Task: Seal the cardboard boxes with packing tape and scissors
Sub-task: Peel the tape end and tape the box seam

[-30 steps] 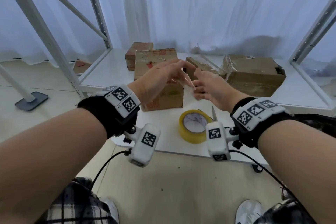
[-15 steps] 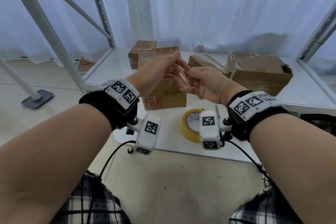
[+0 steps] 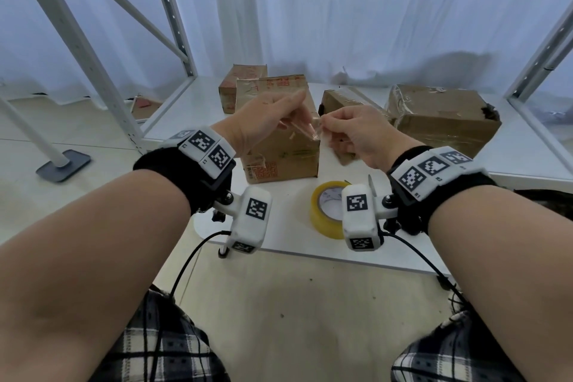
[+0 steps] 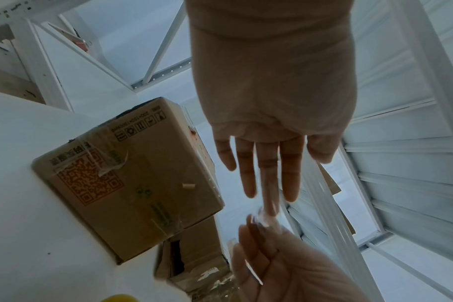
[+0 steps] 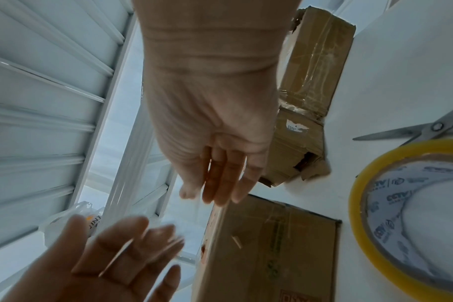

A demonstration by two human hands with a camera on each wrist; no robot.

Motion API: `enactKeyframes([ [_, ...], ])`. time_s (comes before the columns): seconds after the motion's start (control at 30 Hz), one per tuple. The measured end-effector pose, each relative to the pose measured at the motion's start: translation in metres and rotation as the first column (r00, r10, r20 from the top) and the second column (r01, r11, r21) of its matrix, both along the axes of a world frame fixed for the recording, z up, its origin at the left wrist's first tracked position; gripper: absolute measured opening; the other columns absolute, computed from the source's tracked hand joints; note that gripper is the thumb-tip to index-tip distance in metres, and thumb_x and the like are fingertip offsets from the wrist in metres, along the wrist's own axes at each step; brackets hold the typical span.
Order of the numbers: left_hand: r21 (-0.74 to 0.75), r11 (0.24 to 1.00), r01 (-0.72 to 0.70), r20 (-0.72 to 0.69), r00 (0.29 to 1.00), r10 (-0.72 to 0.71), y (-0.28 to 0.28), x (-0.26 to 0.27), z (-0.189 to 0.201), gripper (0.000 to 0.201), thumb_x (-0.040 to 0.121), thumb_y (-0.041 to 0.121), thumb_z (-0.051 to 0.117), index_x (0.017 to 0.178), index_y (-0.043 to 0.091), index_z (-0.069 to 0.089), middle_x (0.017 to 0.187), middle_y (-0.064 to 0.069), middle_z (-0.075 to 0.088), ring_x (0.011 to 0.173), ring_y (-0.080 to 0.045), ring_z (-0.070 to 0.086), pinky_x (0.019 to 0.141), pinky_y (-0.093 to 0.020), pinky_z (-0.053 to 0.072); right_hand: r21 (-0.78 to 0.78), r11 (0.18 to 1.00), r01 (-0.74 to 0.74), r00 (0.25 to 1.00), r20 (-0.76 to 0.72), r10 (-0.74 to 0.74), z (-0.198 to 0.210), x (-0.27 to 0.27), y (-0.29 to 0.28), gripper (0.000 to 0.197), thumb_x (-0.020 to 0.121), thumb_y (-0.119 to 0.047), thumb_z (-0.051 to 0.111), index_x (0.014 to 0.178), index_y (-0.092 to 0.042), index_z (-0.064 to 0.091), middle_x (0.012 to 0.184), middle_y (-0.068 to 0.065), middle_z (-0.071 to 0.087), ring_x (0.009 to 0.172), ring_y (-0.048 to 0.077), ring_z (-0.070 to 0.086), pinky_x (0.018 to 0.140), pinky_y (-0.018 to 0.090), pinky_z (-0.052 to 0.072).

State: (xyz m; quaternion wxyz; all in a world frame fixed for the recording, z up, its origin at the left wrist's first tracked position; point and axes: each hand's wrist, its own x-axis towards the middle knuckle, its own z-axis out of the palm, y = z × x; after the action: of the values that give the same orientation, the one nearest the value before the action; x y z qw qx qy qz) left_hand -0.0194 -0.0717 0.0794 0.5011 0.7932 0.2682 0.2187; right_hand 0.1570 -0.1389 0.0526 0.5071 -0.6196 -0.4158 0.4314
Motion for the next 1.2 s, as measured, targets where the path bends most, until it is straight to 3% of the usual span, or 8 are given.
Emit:
enactKeyframes([
  [0.13,0.007,1.0,-0.003,-0.136,0.991,0.004,0.004,0.001,-0.007,0.024,0.095,0.035,0.055,0.097,0.011,0.051,0.095,-0.001,0.075,0.08,-0.003,0.066,0.075,-0.017,0.047,0.099,0.994,0.051,0.917,0.39,-0.086,0.002,0.004,0.0,0.009,0.09,-0.016,0.065,0.081,-0.013,0.063,0.077,0.002,0.062,0.072,0.014,0.056,0.077,0.029,0.051],
  [0.2,0.001,1.0,-0.023,-0.148,0.989,0.023,0.008,0.002,-0.012,0.026,0.089,0.028,0.068,0.092,0.015,0.045,0.096,-0.006,0.075,0.086,-0.01,0.068,0.084,-0.026,0.05,0.18,0.983,0.049,0.834,0.534,-0.139,0.005,0.002,0.001,0.007,0.09,-0.016,0.065,0.084,-0.013,0.063,0.074,-0.003,0.058,0.067,0.008,0.052,0.07,0.021,0.044],
  [0.53,0.048,0.975,-0.218,-0.21,0.952,0.223,0.019,0.002,-0.01,0.021,0.08,0.019,0.076,0.095,0.015,0.063,0.091,-0.003,0.073,0.084,-0.012,0.065,0.072,-0.021,0.044,0.3,0.932,-0.205,0.525,0.837,-0.154,0.02,-0.012,0.003,0.008,0.093,-0.016,0.06,0.092,-0.009,0.064,0.085,-0.005,0.055,0.077,0.009,0.05,0.066,0.008,0.032],
  [0.63,0.042,0.969,-0.244,-0.16,0.956,0.247,0.021,-0.003,-0.004,0.006,0.082,0.017,0.073,0.084,0.013,0.071,0.09,0.003,0.072,0.085,-0.006,0.062,0.081,-0.023,0.046,0.38,0.91,-0.167,0.597,0.773,-0.214,0.021,-0.009,0.005,0.007,0.092,-0.012,0.061,0.091,-0.006,0.063,0.084,-0.003,0.056,0.074,0.009,0.05,0.066,0.013,0.037],
  [0.8,0.062,0.953,-0.296,-0.081,0.95,0.301,0.026,0.0,0.007,0.012,0.088,0.02,0.068,0.084,0.009,0.069,0.083,0.008,0.067,0.069,0.005,0.059,0.066,-0.011,0.045,0.409,0.912,0.027,0.73,0.615,-0.298,0.019,0.0,0.019,0.004,0.09,-0.014,0.064,0.088,-0.011,0.063,0.104,0.002,0.046,0.089,0.01,0.049,0.085,0.018,0.042],
  [0.87,0.033,0.942,-0.334,-0.064,0.94,0.336,0.03,0.004,0.008,0.015,0.09,0.025,0.065,0.081,0.013,0.066,0.088,0.0,0.069,0.073,-0.004,0.06,0.074,-0.02,0.05,0.363,0.927,0.094,0.802,0.523,-0.287,0.02,-0.001,0.025,0.007,0.091,-0.02,0.064,0.086,-0.015,0.06,0.098,0.002,0.054,0.081,0.007,0.051,0.074,0.005,0.04],
  [0.97,-0.099,0.925,-0.366,-0.008,0.93,0.367,0.034,0.011,0.009,0.014,0.093,0.019,0.061,0.085,0.008,0.064,0.083,-0.006,0.069,0.07,-0.011,0.063,0.072,-0.022,0.056,0.264,0.961,0.081,0.935,0.313,-0.165,0.019,-0.001,0.034,0.01,0.09,-0.017,0.066,0.091,-0.011,0.059,0.079,0.005,0.063,0.066,0.01,0.059,0.063,0.015,0.048],
  [1.2,-0.022,0.882,-0.471,-0.077,0.88,0.468,0.048,0.024,-0.005,0.015,0.091,0.015,0.065,0.079,0.006,0.064,0.069,-0.004,0.066,0.054,-0.005,0.058,0.055,-0.014,0.052,0.142,0.984,0.107,0.925,0.349,-0.151,0.008,0.005,0.061,0.007,0.091,-0.014,0.064,0.089,-0.014,0.058,0.07,0.006,0.063,0.055,0.012,0.058,0.054,0.022,0.049],
])
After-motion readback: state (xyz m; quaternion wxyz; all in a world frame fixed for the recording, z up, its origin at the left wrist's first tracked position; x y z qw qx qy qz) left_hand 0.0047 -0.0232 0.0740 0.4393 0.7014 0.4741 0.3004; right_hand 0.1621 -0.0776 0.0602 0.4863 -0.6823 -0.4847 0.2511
